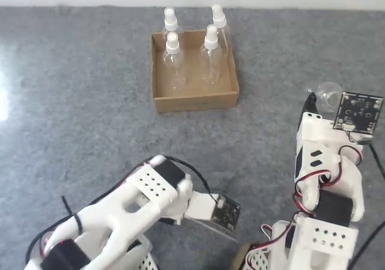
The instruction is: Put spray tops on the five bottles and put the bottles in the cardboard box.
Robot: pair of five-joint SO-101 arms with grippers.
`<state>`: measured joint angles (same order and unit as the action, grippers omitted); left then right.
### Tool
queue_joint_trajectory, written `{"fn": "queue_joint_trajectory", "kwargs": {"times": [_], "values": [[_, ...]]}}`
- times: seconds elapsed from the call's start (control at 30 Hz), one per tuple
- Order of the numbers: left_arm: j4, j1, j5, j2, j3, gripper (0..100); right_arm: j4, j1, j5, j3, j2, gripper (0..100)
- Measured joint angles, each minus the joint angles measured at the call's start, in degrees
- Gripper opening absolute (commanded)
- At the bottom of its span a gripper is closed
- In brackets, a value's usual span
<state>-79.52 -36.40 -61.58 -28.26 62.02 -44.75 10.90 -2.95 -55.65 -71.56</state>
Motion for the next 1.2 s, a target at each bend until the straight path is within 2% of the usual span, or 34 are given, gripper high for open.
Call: {"fn": "queue_joint_trajectory", "kwargs": {"times": [0.23,0.53,0.67,0.87,1.0,1.2], "values": [[-0.18,9.85,-5.19,0.09,-0.7,2,0.0,0.0,0.0,0.0,0.0,7.4],[0.44,26.9,-10.81,0.79,-7.3,2,0.0,0.0,0.0,0.0,0.0,7.4],[0.09,30.59,-11.25,0.79,-9.23,3,0.0,0.0,0.0,0.0,0.0,7.4],[-5.54,29.54,-11.43,0.79,-10.29,20,0.0,0.0,0.0,0.0,0.0,7.4],[-9.41,25.23,-7.65,0.79,-10.46,20,0.0,0.0,0.0,0.0,0.0,7.4],[-7.91,18.11,1.41,0.79,-10.46,21,0.0,0.0,0.0,0.0,0.0,7.4]]}}
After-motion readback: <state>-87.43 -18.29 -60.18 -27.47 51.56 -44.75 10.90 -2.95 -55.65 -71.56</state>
